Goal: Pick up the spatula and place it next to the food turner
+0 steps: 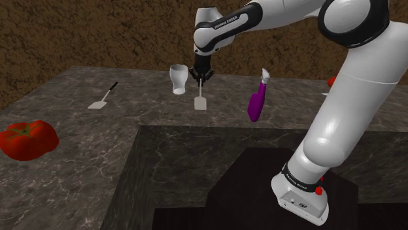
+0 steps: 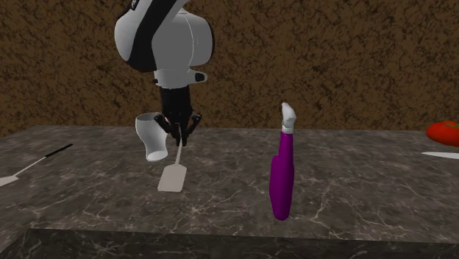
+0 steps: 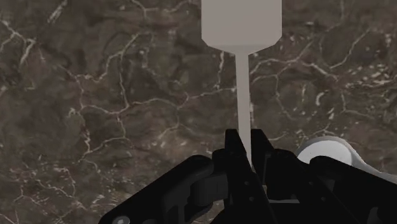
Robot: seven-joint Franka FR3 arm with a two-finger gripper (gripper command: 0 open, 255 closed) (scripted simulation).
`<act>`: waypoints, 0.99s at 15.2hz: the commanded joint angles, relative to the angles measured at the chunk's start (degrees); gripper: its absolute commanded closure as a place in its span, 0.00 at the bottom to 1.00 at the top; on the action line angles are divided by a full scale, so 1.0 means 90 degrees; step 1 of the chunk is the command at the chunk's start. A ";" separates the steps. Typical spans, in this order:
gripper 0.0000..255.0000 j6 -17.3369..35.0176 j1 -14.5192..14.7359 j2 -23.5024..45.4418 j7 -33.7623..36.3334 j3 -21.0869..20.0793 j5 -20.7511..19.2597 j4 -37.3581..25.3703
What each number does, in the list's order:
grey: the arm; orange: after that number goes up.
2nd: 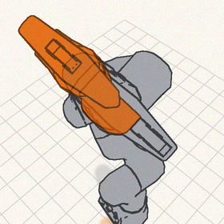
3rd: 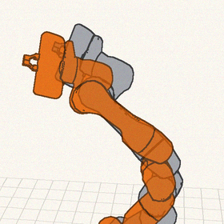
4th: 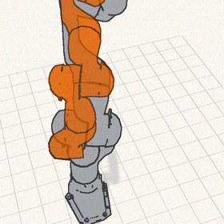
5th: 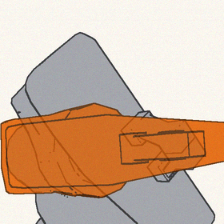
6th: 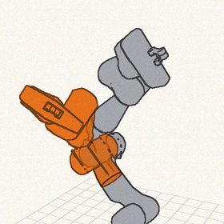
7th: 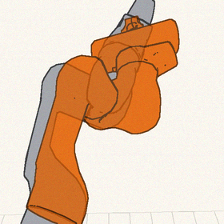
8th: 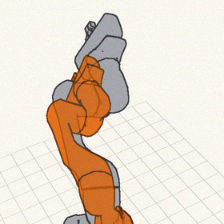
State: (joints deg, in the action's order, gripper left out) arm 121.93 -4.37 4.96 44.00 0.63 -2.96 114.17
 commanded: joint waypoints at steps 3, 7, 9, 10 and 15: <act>1.00 -0.0171 0.0287 0.0427 0.0535 -0.0221 -0.0055 -0.0572; 1.00 -0.0398 0.0594 0.0940 0.1050 -0.0413 -0.0135 -0.1284; 1.00 -0.0537 0.0753 0.1228 0.1294 -0.0493 -0.0182 -0.1696; 1.00 -0.0613 0.0835 0.1381 0.1411 -0.0528 -0.0207 -0.1917; 1.00 -0.1083 0.1261 0.2247 0.1953 -0.0670 -0.0338 -0.3214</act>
State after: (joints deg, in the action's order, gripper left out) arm 112.88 6.19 23.69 60.54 -5.16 -5.77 87.33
